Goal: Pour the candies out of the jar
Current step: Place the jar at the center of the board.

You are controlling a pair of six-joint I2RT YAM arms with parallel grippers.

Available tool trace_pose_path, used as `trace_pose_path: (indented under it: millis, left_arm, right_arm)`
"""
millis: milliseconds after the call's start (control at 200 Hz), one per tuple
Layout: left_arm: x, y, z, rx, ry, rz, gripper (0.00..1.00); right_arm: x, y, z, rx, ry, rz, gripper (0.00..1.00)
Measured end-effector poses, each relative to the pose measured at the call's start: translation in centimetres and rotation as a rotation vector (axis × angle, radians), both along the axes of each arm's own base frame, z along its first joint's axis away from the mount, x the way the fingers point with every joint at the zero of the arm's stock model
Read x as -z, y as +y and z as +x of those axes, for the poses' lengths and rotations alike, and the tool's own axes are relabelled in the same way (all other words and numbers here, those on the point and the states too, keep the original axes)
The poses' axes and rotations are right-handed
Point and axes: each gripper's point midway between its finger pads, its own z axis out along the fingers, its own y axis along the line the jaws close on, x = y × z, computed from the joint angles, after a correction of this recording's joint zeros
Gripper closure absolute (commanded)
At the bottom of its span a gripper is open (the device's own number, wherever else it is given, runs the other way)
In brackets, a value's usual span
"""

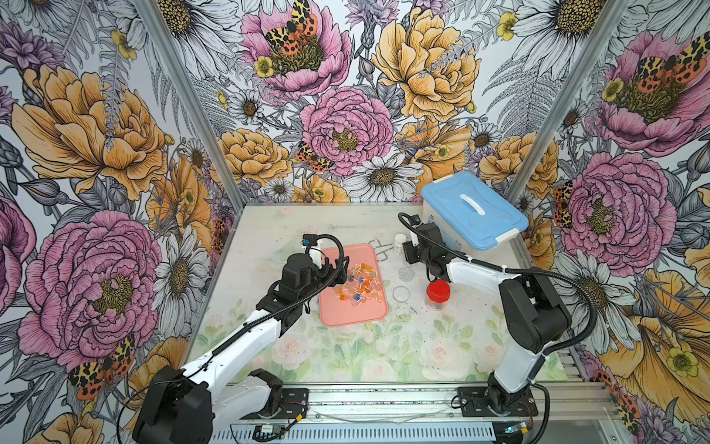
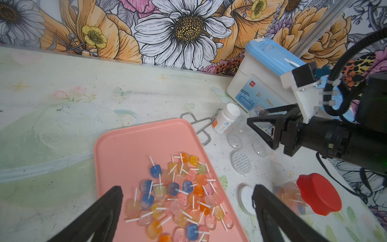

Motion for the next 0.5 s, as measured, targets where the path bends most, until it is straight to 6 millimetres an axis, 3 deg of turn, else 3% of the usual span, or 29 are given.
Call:
trace_pose_path:
  millis: [170, 310, 410, 500]
  left_arm:
    - [0.0, -0.1, 0.0, 0.003, 0.000, 0.000, 0.01]
    - [0.2, -1.4, -0.4, 0.034, -0.007, 0.013, 0.01]
    - [0.9, -3.1, -0.9, 0.083, -0.007, 0.047, 0.01]
    - [2.1, -4.9, -1.3, 0.131, 0.007, 0.097, 0.01]
  right_arm:
    - [-1.5, 0.2, -0.8, -0.005, 0.006, 0.036, 0.29]
    - [-5.7, 0.3, -2.7, -0.009, -0.031, 0.099, 0.27]
    - [-8.9, -0.2, -5.1, -0.007, -0.057, 0.157, 0.27]
    - [-10.5, -0.9, -7.3, 0.008, -0.054, 0.197, 0.27]
